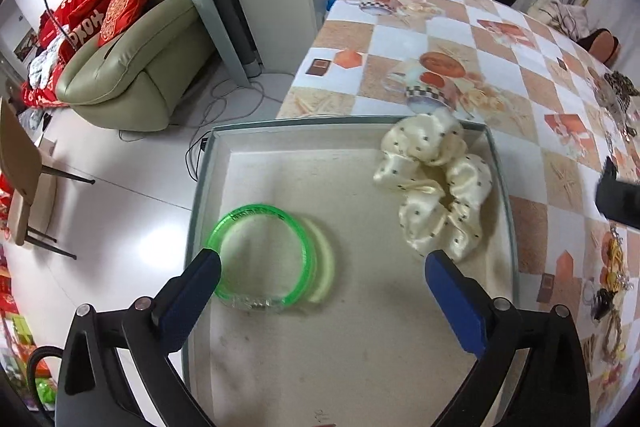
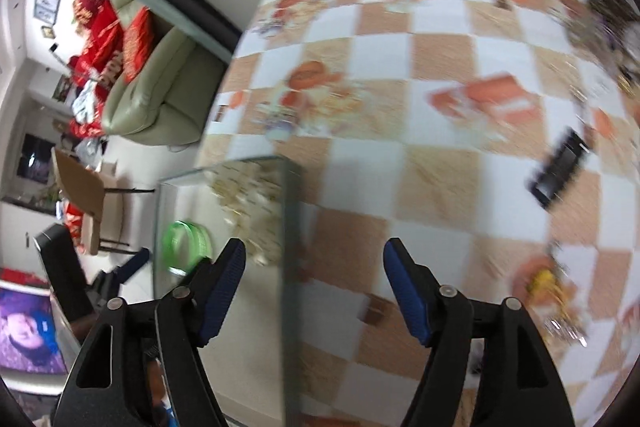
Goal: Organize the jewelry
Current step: 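Move both open grippers back over the jewelry on the table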
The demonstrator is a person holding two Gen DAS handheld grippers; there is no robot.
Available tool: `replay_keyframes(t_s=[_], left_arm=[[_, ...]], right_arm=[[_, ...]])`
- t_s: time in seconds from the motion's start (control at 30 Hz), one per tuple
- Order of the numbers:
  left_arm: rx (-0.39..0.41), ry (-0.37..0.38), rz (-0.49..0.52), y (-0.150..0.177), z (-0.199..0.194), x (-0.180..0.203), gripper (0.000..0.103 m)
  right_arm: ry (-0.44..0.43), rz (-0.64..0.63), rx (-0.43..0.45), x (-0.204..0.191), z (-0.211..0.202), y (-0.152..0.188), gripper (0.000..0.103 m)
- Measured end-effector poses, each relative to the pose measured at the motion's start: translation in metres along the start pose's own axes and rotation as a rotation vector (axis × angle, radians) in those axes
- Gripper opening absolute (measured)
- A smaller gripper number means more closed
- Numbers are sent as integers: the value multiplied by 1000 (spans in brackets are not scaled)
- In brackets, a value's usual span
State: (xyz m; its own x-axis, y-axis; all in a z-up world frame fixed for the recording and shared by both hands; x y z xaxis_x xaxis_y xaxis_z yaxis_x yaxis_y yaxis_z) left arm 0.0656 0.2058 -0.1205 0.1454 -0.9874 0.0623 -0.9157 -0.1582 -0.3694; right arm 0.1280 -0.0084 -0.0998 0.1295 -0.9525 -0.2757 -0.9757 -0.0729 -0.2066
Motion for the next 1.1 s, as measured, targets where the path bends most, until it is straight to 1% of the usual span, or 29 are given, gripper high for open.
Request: replay_keyframes(t_s=[0.07,0.1,0.13,0.23,0.37,0.47,0.53,0.7,0.9,0.93,1.1], left_arm=[[-2,1,22,1,-3,9,103],[-5,5,38,2,-4,16,103],[-9,12,58,2,-6,24,103],[-7,32,97,4,-12,47,103],[-17,99,157,3,-18,84,103],[-17,139,201,2,-19,112,103],[-29,168,230,2,-17,134,103],[-60,207,280,7,-8,175,103],[-102,239,317,19,5,207,103],[-114,234,327,21,7,210,103],[-143,271,350,37,11,224,103]], right_arm=[[21,24,-4,17,-4,8,77],[32,41,-8,28,-7,14,82],[39,49,-8,34,-9,19,84],[62,80,-10,58,-17,34,84],[103,136,-15,94,-29,49,85],[149,177,-10,123,-41,60,85],[186,201,-7,142,-47,66,85],[250,260,-19,189,-56,86,85],[286,297,-44,222,-61,112,85],[288,297,-48,223,-61,115,85],[274,274,-78,223,-58,136,85]])
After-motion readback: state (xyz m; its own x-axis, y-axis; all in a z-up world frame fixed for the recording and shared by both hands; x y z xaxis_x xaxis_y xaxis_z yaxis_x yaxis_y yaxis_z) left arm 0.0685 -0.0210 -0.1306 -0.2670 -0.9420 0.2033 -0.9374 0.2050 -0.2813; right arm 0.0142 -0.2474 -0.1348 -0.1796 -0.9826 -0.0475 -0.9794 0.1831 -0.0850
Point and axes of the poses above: each gripper's, at about its wrist camera, not at the fingertips, and z roughly the way its jaws point, x to its right, y to its underside, the point moved 2 cm from there along z, roughly the way its jaws point, and after that the axes turned 11 degrees about y, right-handed, at the moved point
